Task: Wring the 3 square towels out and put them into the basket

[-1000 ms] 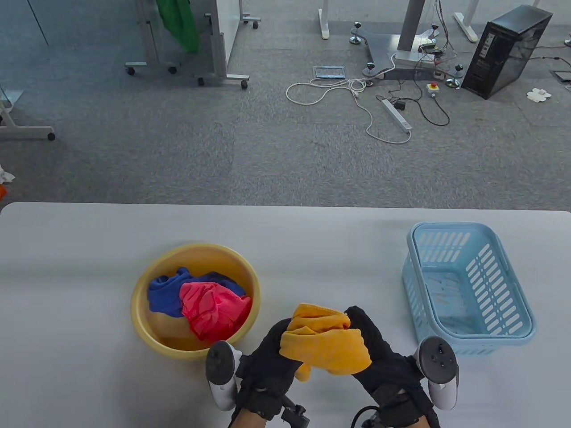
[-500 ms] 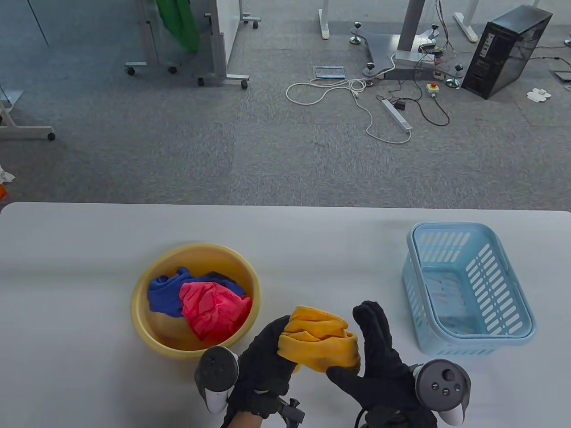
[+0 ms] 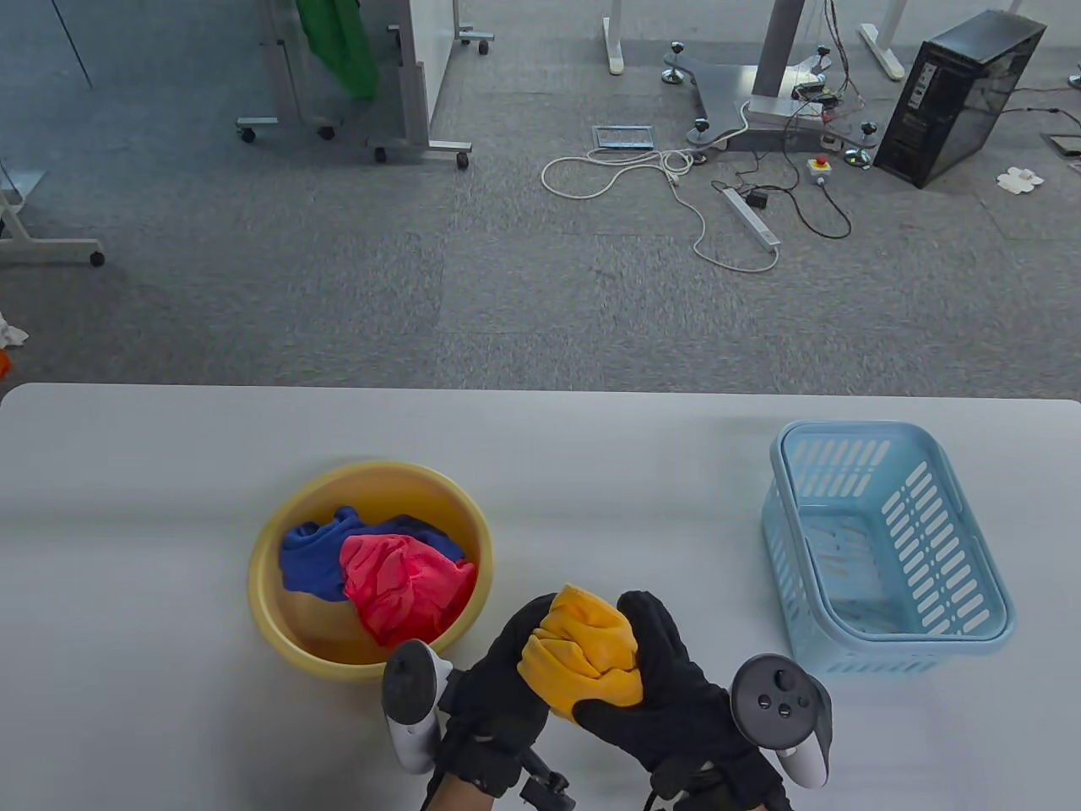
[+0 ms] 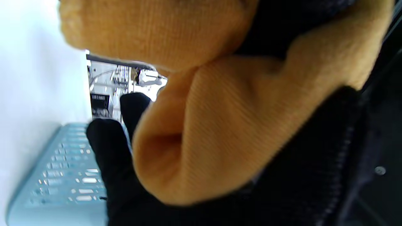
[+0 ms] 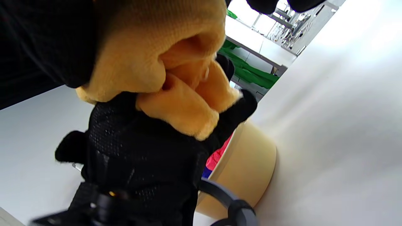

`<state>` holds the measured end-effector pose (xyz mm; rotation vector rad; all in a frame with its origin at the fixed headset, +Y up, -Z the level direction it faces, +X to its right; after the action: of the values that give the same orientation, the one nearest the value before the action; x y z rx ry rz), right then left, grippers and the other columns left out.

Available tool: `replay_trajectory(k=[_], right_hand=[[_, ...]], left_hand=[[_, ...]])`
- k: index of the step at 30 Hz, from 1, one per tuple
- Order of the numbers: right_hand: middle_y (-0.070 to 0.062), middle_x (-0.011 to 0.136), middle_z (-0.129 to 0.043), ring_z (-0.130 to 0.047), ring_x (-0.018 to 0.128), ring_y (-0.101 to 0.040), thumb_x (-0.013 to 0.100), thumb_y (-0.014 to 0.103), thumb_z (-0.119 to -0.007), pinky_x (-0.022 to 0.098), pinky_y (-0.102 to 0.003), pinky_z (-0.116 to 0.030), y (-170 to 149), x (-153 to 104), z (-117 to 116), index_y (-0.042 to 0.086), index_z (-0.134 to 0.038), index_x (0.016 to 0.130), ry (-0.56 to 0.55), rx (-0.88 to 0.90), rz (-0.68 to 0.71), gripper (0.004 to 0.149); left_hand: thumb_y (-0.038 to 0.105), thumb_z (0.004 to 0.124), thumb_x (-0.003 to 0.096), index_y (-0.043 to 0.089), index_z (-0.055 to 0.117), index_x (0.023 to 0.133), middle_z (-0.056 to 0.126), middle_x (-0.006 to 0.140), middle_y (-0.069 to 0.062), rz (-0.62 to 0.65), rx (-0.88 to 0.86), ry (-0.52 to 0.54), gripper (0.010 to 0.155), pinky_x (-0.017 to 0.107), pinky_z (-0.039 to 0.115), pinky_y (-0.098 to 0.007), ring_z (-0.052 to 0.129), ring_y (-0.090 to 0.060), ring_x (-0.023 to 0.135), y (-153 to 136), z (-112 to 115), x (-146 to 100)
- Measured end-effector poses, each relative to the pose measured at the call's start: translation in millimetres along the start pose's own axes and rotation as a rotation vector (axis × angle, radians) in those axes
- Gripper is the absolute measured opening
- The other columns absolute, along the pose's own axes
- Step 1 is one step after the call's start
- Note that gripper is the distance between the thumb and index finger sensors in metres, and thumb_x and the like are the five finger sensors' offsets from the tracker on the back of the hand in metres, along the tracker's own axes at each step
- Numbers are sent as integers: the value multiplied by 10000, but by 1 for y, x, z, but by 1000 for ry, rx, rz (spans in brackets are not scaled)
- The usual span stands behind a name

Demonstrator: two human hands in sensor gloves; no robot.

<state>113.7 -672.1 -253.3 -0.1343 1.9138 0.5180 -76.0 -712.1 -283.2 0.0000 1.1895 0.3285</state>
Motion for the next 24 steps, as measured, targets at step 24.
replay_trajectory(k=[24], right_hand=[[-263,1167,-250,-262,989,-678,345,397,-1100,714,-760,-404,-11,4,-13,43,-491,1032,-78,194,-2,984]], left_hand=[[485,813,617,495,460,1168,-58,1176,-78,-121,-388,-338,654,699,124,-734,-57,-395,1086,-26,43,2]])
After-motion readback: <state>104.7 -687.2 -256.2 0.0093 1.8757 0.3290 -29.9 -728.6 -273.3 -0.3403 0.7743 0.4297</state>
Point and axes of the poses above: the tracker on the back of each hand, its own y axis roughly to the thumb side, its own x axis roughly from the wrist to the fingertips, z = x × y, the point moved 4 cm from there along x, roughly from the wrist to the fingertips
